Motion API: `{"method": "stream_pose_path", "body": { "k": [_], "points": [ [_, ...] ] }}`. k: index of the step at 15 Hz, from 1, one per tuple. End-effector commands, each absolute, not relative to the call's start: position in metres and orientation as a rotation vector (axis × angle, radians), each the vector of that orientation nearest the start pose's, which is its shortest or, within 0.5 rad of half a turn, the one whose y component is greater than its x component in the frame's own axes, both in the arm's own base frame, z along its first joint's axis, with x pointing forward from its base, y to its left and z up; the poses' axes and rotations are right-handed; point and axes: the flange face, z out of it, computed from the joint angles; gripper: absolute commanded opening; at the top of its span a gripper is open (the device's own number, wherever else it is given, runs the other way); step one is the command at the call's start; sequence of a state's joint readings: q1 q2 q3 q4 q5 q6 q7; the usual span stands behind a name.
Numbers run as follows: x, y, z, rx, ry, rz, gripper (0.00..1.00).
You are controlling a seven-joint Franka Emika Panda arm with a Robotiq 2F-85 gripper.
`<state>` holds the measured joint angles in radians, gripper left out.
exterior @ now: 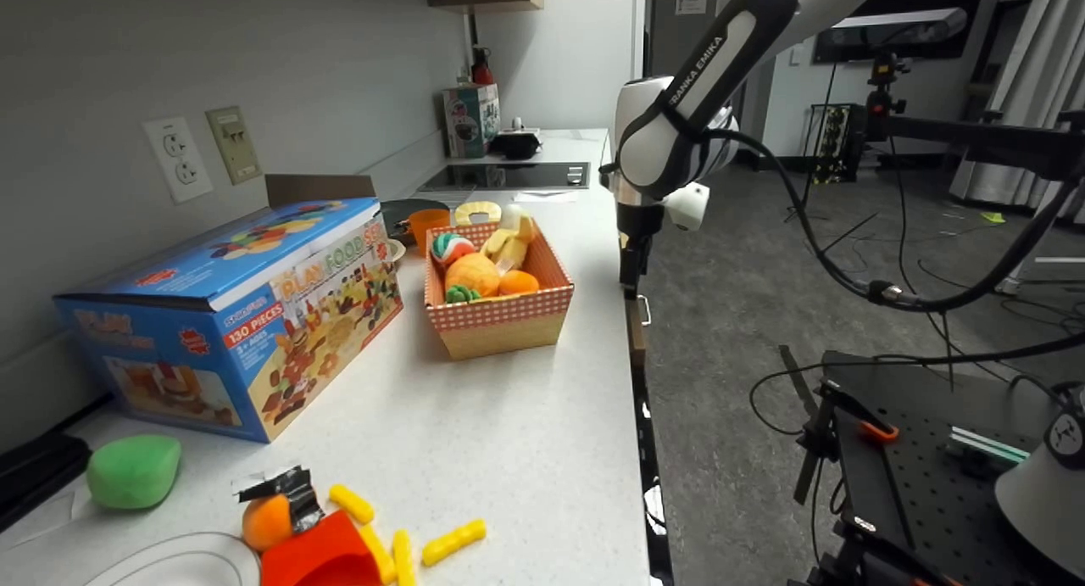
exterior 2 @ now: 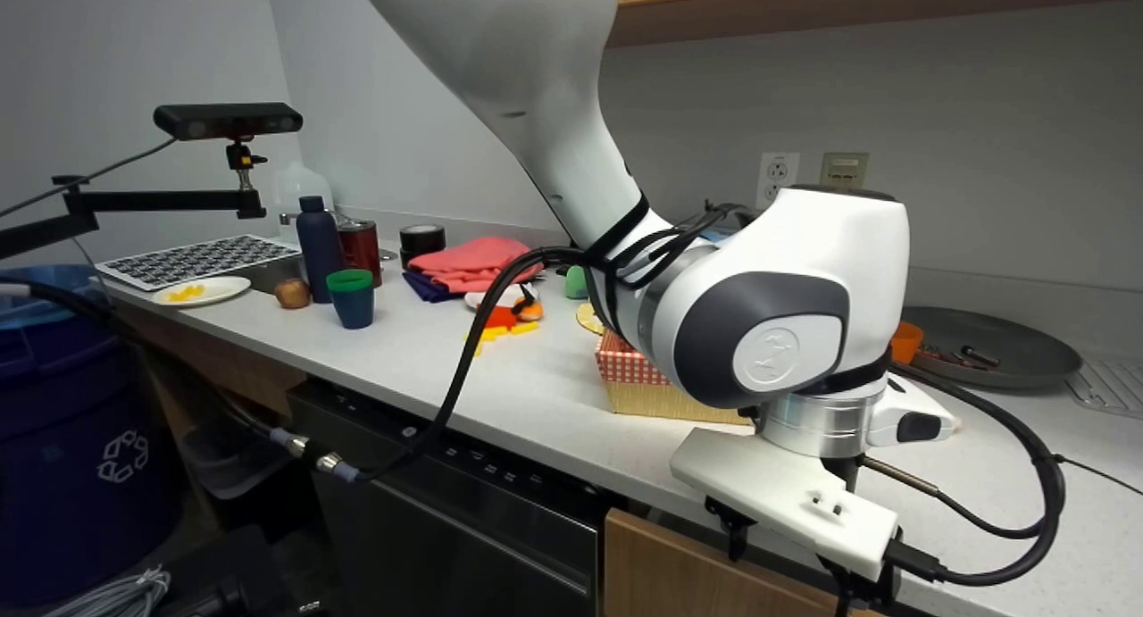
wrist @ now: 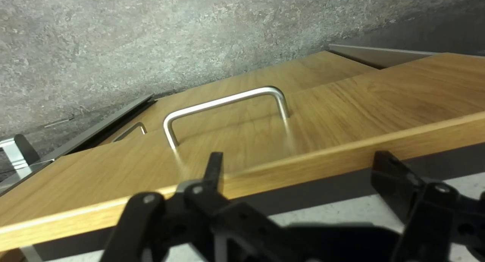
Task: Open the drawer, then remove the purple plushie from the drawer, then close the drawer
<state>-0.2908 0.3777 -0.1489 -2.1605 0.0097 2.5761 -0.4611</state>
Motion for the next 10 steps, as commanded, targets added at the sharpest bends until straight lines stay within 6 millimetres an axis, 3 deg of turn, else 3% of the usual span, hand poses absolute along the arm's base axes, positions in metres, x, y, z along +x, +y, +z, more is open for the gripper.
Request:
{"method": "stream_pose_path", "body": {
  "k": [1,10],
  "points": [
    [0.5266,-0.2515,0.2220,-3.217,-0.095,-0.074,1.00],
    [0.5179,-0.2524,0.2147,-3.179,-0.176,0.017,1.00]
  ]
}}
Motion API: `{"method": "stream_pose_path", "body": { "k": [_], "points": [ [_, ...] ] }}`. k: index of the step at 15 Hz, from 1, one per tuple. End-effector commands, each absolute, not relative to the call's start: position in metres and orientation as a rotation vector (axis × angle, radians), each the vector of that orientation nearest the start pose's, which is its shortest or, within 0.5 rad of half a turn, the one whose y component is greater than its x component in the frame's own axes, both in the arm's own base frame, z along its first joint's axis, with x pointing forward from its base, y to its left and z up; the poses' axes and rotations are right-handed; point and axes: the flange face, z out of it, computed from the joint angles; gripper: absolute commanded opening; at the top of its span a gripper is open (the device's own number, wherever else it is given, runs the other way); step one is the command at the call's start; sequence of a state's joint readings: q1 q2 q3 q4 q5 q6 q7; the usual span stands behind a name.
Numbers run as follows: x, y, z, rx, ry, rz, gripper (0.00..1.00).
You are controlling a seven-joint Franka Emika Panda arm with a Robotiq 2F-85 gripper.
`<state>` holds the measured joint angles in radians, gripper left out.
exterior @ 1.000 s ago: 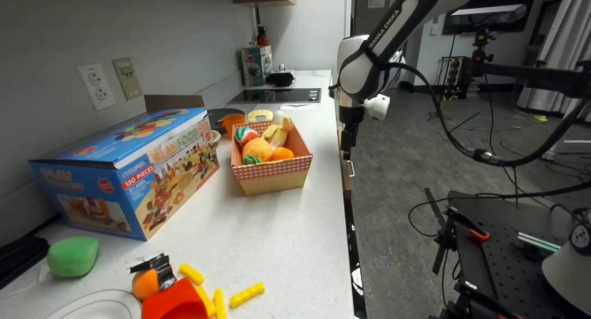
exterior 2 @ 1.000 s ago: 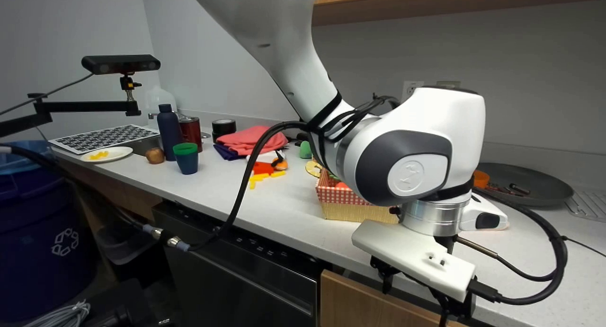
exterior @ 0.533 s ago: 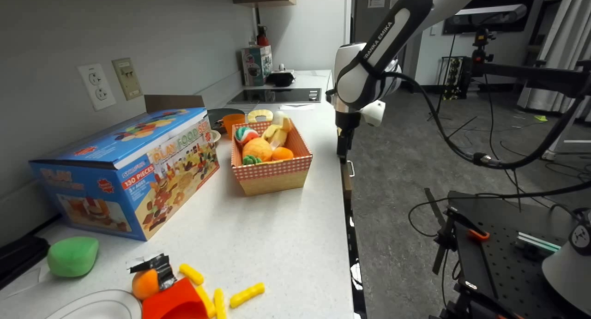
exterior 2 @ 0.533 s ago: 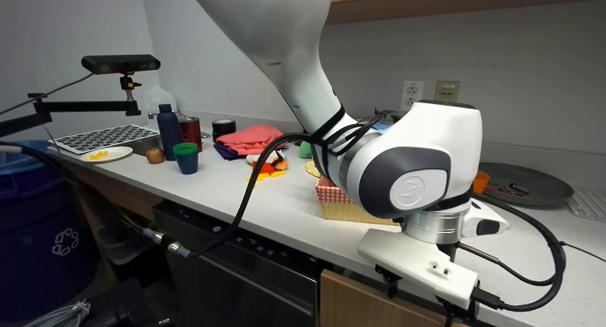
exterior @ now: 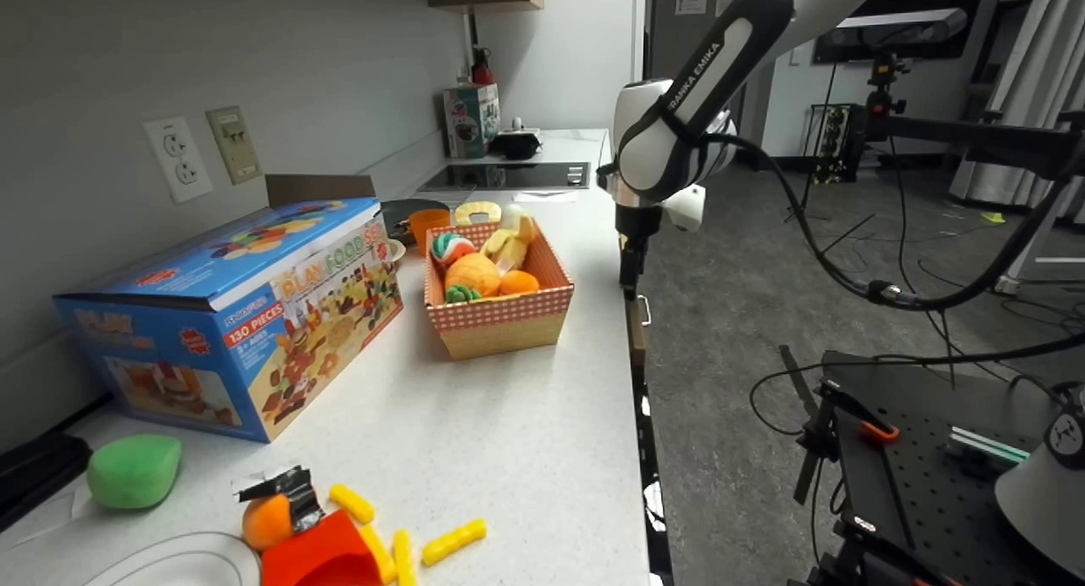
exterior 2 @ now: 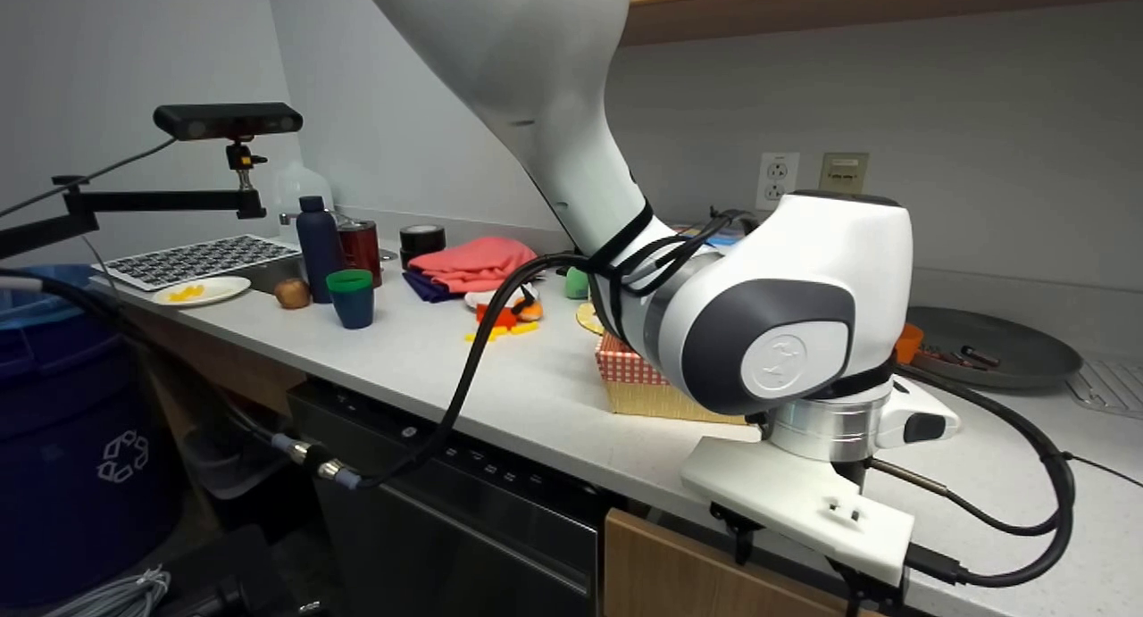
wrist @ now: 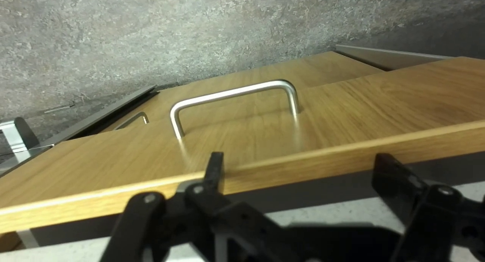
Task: Open the drawer, then remove the purple plushie from the drawer, then close the drawer
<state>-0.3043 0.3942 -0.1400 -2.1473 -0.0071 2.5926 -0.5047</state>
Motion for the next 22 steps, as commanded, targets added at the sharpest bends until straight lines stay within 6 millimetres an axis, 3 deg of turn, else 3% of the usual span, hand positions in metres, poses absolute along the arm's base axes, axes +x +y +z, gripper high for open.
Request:
{"method": "stream_pose_path", "body": {
  "k": [1,7,13,16,22],
  "points": [
    [0.515,-0.252,0.213,-3.165,-0.183,0.035,1.00],
    [0.496,-0.258,0.205,-3.118,-0.221,0.189,1.00],
    [0.499,-0.261,0.201,-3.095,-0.166,0.076,1.00],
    [0.498,-0.259,0.201,-3.067,-0.065,0.078,1.00],
    [0.495,-0.260,0.200,-3.055,-0.028,0.110,1.00]
  ]
}}
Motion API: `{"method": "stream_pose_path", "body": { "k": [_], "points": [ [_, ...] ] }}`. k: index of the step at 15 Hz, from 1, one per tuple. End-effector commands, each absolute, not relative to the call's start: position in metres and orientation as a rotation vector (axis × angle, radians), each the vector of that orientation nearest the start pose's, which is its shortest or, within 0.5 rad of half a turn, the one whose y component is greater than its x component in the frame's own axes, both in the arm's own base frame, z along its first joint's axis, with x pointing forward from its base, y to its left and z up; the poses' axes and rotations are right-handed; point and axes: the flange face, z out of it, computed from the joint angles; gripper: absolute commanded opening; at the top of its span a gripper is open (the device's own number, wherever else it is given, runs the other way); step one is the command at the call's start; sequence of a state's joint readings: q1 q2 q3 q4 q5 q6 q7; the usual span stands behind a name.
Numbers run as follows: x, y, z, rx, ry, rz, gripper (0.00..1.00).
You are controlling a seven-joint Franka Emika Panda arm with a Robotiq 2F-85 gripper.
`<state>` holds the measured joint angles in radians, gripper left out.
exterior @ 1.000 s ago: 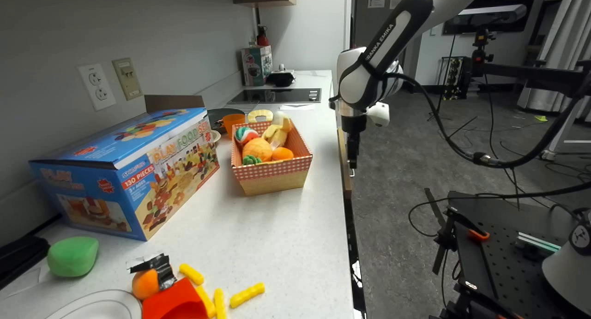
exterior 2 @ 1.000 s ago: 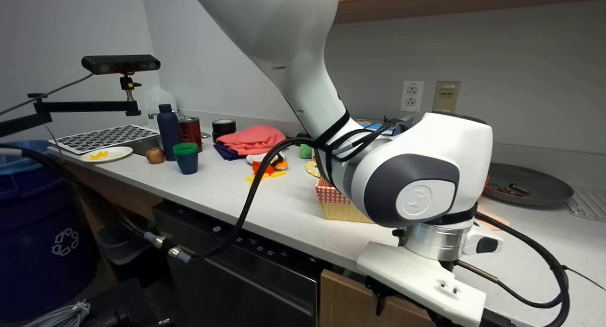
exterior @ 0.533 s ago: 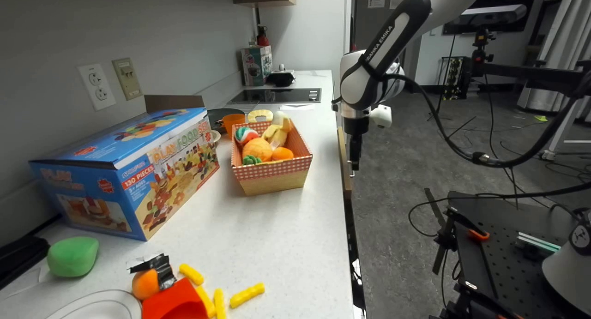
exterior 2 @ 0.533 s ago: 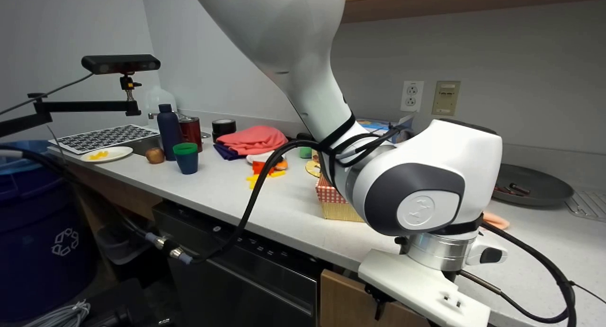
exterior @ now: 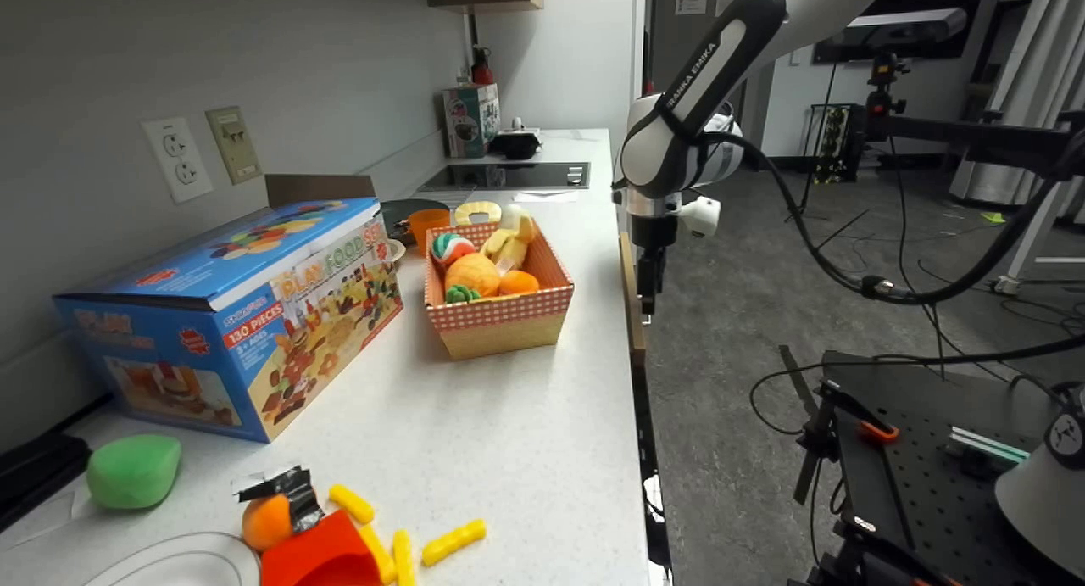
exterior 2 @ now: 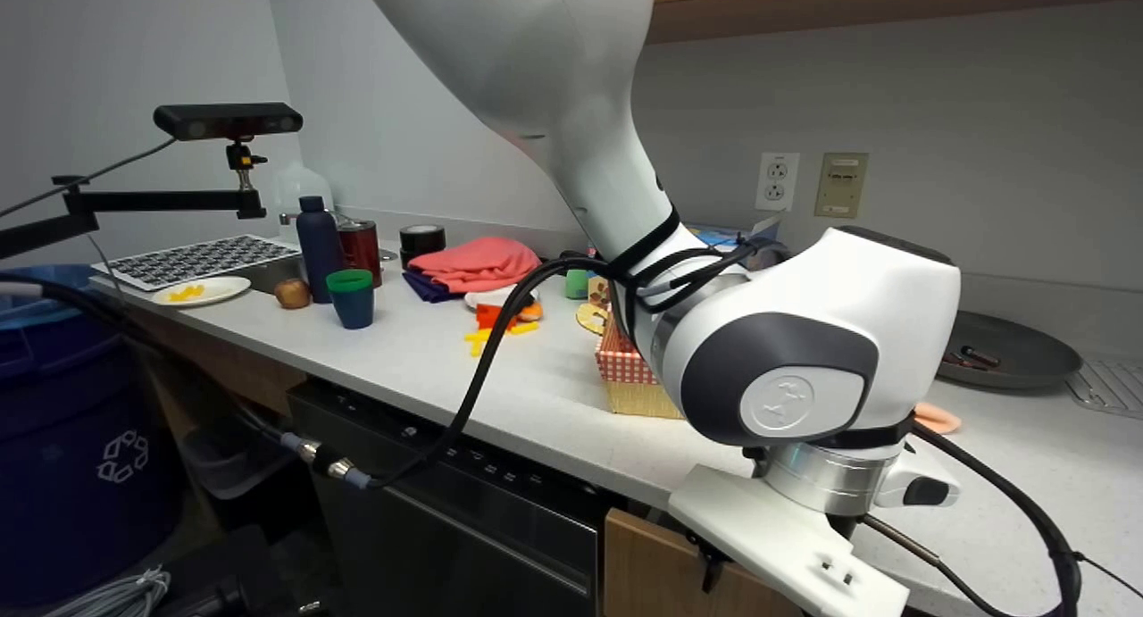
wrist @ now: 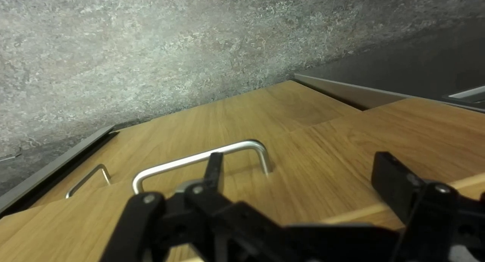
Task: Open the drawer, then remove the purple plushie from the drawer, then close the drawer
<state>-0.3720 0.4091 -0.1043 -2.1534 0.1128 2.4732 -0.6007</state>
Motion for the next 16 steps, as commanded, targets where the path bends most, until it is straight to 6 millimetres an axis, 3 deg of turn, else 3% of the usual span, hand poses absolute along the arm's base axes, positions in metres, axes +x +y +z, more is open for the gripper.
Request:
{"method": "stream_pose_path", "body": {
  "k": [1,5,6,16],
  "points": [
    [0.4950,-0.2596,0.1997,-3.054,-0.022,0.118,1.00],
    [0.4873,-0.2625,0.1983,-3.054,-0.132,0.246,1.00],
    [0.4897,-0.2578,0.1976,-3.058,-0.077,0.176,1.00],
    [0.4907,-0.2605,0.1977,-3.094,-0.029,0.152,1.00]
  ]
}}
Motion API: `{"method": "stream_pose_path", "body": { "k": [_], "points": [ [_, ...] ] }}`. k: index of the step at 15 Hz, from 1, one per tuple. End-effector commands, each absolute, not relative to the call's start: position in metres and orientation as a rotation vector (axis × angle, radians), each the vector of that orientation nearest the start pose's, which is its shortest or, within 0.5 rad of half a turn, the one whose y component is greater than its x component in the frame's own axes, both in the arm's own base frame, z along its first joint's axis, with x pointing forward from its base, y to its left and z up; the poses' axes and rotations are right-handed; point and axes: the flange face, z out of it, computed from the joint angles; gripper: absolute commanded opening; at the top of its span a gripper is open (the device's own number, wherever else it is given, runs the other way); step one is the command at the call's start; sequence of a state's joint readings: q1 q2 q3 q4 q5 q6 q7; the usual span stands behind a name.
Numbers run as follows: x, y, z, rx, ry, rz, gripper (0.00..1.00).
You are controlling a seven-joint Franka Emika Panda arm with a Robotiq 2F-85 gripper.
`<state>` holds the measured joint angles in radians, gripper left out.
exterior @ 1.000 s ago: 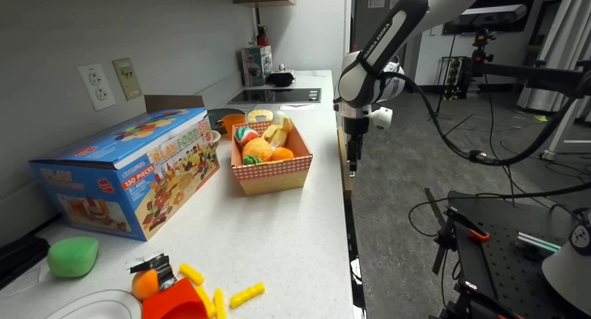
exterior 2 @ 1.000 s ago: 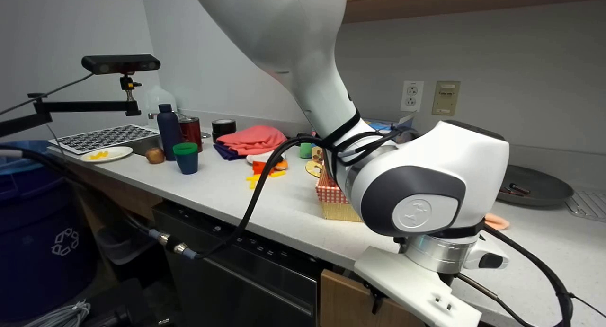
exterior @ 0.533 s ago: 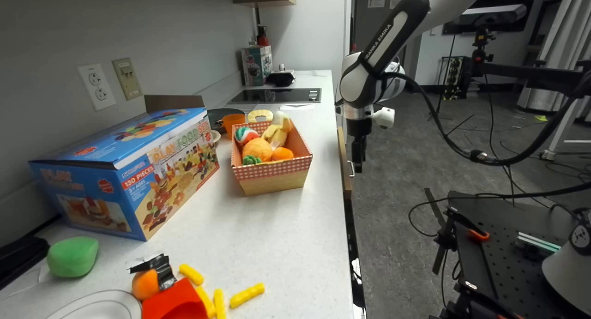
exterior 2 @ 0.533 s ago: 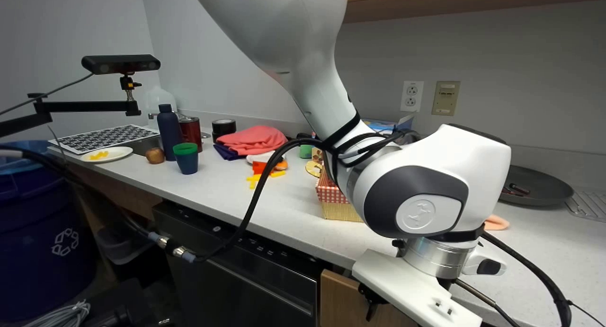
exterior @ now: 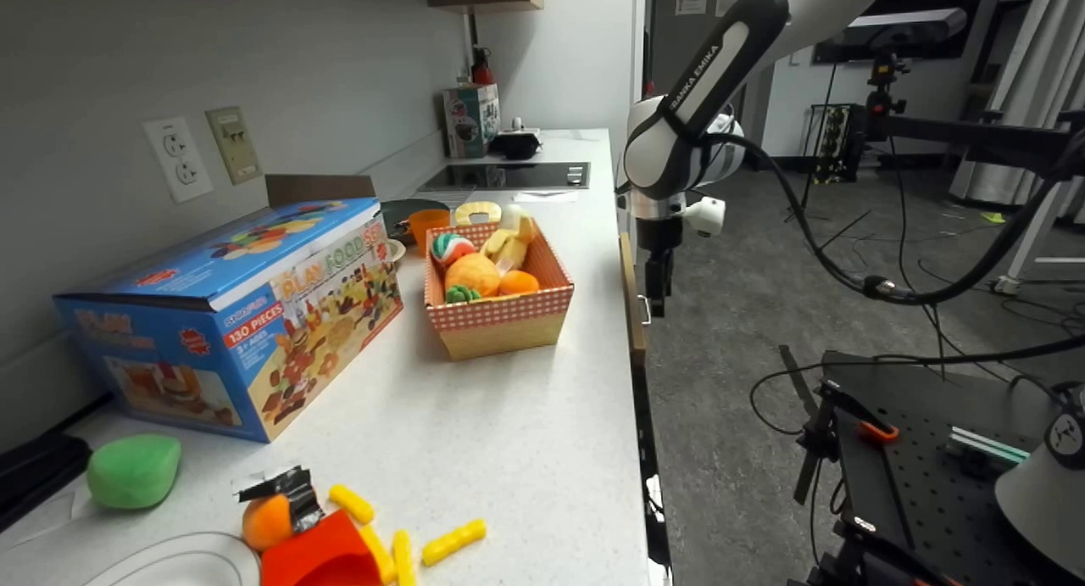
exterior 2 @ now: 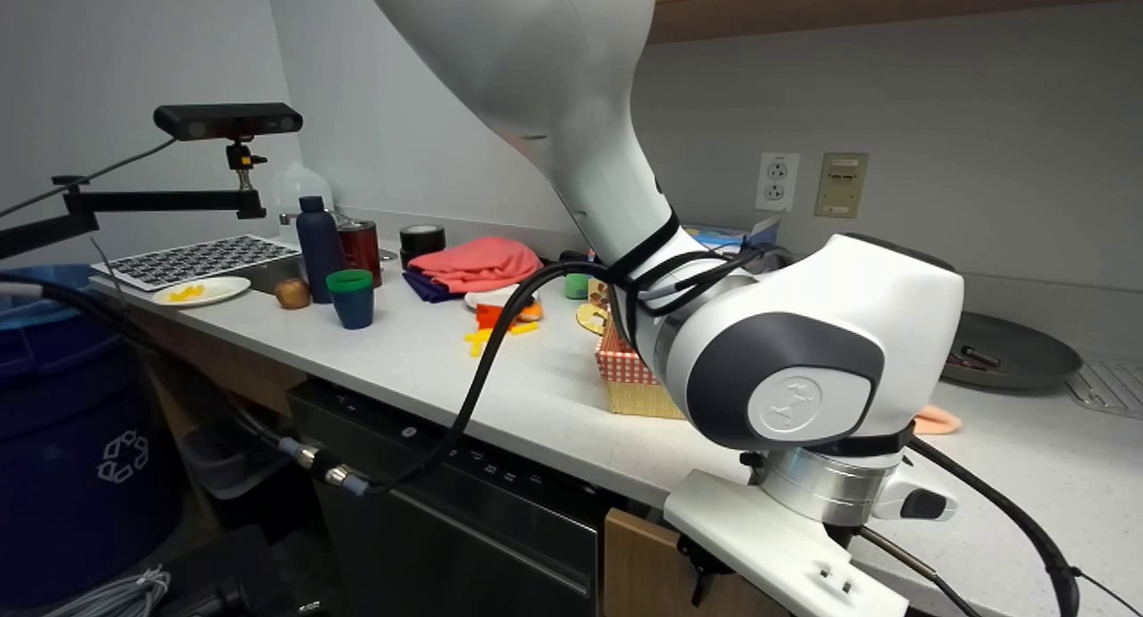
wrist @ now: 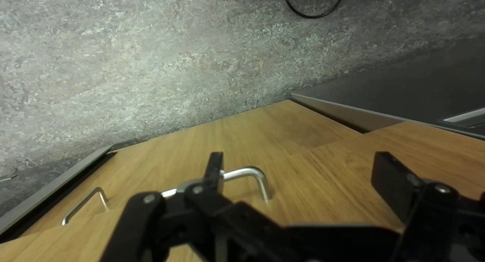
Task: Open the drawer, then remove the purple plushie from the drawer, then close the drawer
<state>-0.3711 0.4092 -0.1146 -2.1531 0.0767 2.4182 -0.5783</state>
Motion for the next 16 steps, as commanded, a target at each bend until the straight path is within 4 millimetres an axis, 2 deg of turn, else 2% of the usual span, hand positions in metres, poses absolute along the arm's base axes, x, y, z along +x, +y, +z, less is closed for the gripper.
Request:
{"method": "stream_pose_path", "body": {
  "k": [1,6,9,13,14,16],
  "points": [
    [0.493,-0.261,0.198,-3.106,-0.017,0.120,1.00],
    [0.497,-0.263,0.201,-3.133,0.031,0.047,1.00],
    [0.495,-0.265,0.201,-3.153,0.018,0.070,1.00],
    [0.498,-0.270,0.203,-3.227,-0.028,0.015,1.00],
    [0.477,-0.251,0.242,-3.228,-0.088,0.010,1.00],
    [0.473,-0.250,0.252,-3.256,-0.151,0.034,1.00]
  ]
}}
